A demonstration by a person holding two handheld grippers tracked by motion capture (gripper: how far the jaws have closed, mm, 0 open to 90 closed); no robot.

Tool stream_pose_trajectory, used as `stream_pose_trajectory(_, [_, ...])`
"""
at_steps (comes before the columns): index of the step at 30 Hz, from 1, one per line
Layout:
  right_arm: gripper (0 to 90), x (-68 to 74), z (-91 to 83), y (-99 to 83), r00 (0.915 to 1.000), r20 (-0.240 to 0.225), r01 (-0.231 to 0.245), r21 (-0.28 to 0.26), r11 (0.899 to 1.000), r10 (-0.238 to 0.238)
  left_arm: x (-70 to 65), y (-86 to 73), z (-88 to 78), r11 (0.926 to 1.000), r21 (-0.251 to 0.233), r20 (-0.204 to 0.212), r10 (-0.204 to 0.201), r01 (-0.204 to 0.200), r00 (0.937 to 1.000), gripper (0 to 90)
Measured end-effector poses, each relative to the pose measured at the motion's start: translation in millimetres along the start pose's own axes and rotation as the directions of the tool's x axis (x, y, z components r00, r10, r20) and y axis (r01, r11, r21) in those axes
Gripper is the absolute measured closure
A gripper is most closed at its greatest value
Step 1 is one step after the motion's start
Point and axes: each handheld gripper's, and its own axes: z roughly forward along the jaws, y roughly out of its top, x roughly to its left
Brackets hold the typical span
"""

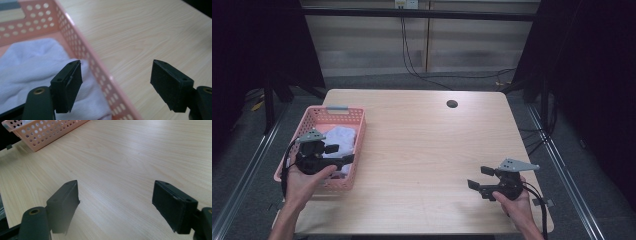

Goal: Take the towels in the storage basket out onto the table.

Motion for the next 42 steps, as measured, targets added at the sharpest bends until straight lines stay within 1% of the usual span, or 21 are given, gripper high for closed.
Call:
stream_pose_trajectory(1, [19.5,-0.7,1.6,0.0,1.0000,-0.002,-0.001,0.013,1.000,0.001,7.0,-0.5,1.0,0.9994,0.036,-0.010,0.003,-0.003,0.9999,22.9])
stream_pose_trajectory(5, [19.6,-0.7,3.0,-0.2,1.0000,-0.006,0.003,0.023,1.000,-0.003,12.5,0.0,-1.8,0.9995,0.026,-0.034,-0.014,0.015,0.9993,23.2])
stream_pose_trajectory(8, [19.5,-0.2,3.4,0.2,1.0000,-0.008,0.001,0.022,1.000,-0.001,17.9,2.8,-3.2,0.9986,0.054,-0.058,0.006,-0.003,0.9983,23.0])
stream_pose_trajectory(10, [19.2,0.3,3.2,0.3,0.9999,-0.013,-0.001,0.020,1.000,0.002,27.8,4.7,-3.6,0.9970,0.063,-0.078,-0.041,0.046,0.9961,24.3])
stream_pose_trajectory(13, [17.6,0.9,3.3,0.1,0.9998,-0.018,0.011,0.020,1.000,-0.011,34.7,4.2,-4.2,0.9954,0.066,-0.093,-0.062,0.068,0.9938,25.3])
stream_pose_trajectory(14, [16.9,1.3,3.8,-0.3,0.9996,-0.019,0.021,0.028,0.999,-0.021,38.2,3.7,-3.8,0.9940,0.088,-0.087,-0.058,0.066,0.9945,24.3])
stream_pose_trajectory(15, [17.0,1.8,5.1,-0.4,0.9994,-0.021,0.027,0.035,0.999,-0.026,43.9,2.3,-0.8,0.9914,0.113,-0.110,-0.054,0.067,0.9924,24.1])
stream_pose_trajectory(18, [17.0,2.1,5.3,0.2,0.9994,-0.026,0.022,0.029,0.999,-0.021,50.3,2.2,1.9,0.9864,0.149,-0.128,-0.050,0.069,0.9905,23.5])
stream_pose_trajectory(20, [16.9,1.2,5.2,0.6,0.9994,-0.025,0.022,0.024,0.999,-0.022,50.0,2.2,4.8,0.9854,0.166,-0.155,-0.013,0.039,0.9878,23.6])
stream_pose_trajectory(23, [16.9,0.6,4.3,0.8,0.9995,-0.027,0.016,0.022,1.000,-0.015,53.2,1.3,10.5,0.9844,0.168,-0.130,-0.030,0.051,0.9910,22.9])
stream_pose_trajectory(25, [17.3,1.4,4.5,1.0,0.9997,-0.025,0.009,0.017,1.000,-0.009,56.6,2.2,18.3,0.9763,0.210,-0.114,-0.028,0.051,0.9931,20.6])
stream_pose_trajectory(26, [17.2,1.8,4.4,1.1,0.9995,-0.031,0.010,0.012,1.000,-0.010,56.6,2.2,18.3,0.9763,0.210,-0.114,-0.028,0.051,0.9931,20.6])
stream_pose_trajectory(30, [17.0,2.9,4.0,1.4,0.9993,-0.036,0.006,0.008,1.000,-0.006,61.2,2.8,29.3,0.9589,0.278,-0.100,-0.033,0.060,0.9945,18.8])
stream_pose_trajectory(32, [17.0,1.9,4.0,1.1,0.9994,-0.033,0.006,0.012,1.000,-0.005,65.3,-0.6,35.8,0.9456,0.319,-0.109,-0.032,0.065,0.9935,15.4])
stream_pose_trajectory(33, [17.1,1.6,3.7,1.0,0.9994,-0.034,0.003,0.010,1.000,-0.002,69.9,-2.5,38.8,0.9366,0.342,-0.088,-0.048,0.075,0.9950,15.0])
stream_pose_trajectory(36, [17.1,0.7,3.6,0.9,0.9996,-0.028,0.003,0.010,1.000,-0.003,69.4,-1.0,40.1,0.9342,0.350,-0.087,-0.044,0.072,0.9952,14.0])
stream_pose_trajectory(37, [17.1,0.7,3.6,0.9,0.9996,-0.028,0.003,0.010,1.000,-0.003,69.1,0.1,41.4,0.9288,0.365,-0.088,-0.034,0.064,0.9956,14.0])
stream_pose_trajectory(38, [17.0,0.3,3.9,1.0,0.9996,-0.030,0.004,0.011,1.000,-0.004,68.0,2.3,45.5,0.9151,0.401,-0.095,-0.005,0.043,0.9955,11.5])
stream_pose_trajectory(39, [17.0,0.3,3.9,1.0,0.9996,-0.030,0.004,0.011,1.000,-0.004,68.0,2.3,45.5,0.9151,0.401,-0.095,-0.005,0.043,0.9955,10.9])
stream_pose_trajectory(41, [17.1,0.6,3.9,1.0,0.9996,-0.030,0.002,0.015,1.000,-0.001,64.3,4.2,51.3,0.9025,0.429,-0.111,0.018,0.032,0.9936,9.4])
stream_pose_trajectory(42, [17.1,1.0,4.2,1.1,0.9994,-0.034,0.003,0.016,1.000,-0.002,62.4,5.1,56.9,0.8883,0.459,-0.125,0.049,0.014,0.9909,6.5])
